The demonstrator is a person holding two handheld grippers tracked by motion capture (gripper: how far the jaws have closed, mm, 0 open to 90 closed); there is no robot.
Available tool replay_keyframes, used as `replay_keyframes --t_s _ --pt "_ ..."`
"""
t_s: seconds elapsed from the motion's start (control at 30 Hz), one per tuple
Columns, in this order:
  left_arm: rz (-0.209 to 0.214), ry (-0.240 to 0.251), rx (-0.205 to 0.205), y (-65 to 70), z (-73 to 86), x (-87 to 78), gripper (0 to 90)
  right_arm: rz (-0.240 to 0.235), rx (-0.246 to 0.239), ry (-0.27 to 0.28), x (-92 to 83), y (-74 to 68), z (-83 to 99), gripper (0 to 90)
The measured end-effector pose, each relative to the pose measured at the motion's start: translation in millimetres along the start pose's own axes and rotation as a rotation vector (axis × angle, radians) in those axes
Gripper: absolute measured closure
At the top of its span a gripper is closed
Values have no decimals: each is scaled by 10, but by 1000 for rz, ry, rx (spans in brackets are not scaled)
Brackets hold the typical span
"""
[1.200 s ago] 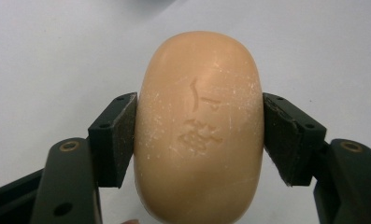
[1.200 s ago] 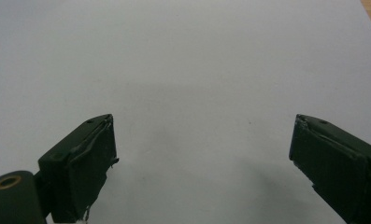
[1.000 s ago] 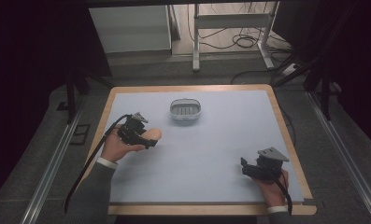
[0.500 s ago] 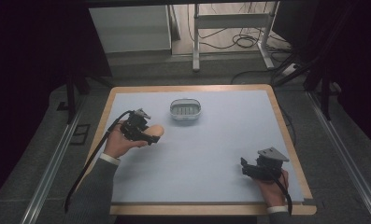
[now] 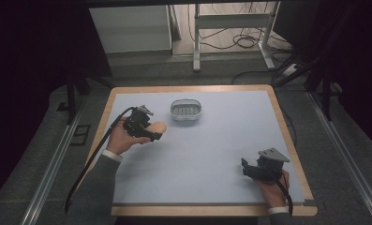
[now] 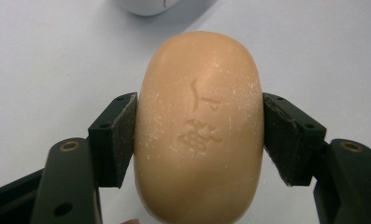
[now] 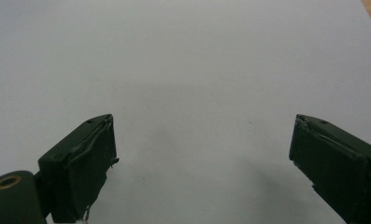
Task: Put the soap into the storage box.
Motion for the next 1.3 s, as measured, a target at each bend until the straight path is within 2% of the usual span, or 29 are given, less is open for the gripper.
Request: replay_keyframes --t_s 0.37,0.67,1.3 --pt "0 -1 12 6 -110 17 321 -1 0 0 0 0 0 74" --pt "-5 11 3 -15 -190 31 322 -1 -1 -1 2 1 -1 74" --pt "4 10 31 25 -407 68 322 -3 2 -1 0 4 0 74"
Point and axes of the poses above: each handheld gripper's, and its own axes: x roughly forward along the jaws, z roughly out of its underside, y roughly to its right, the point moved 5 cm from there along x, roughly forward along the jaws, and after that the axes turned 12 degrees about -y, right-handed, at the moved point
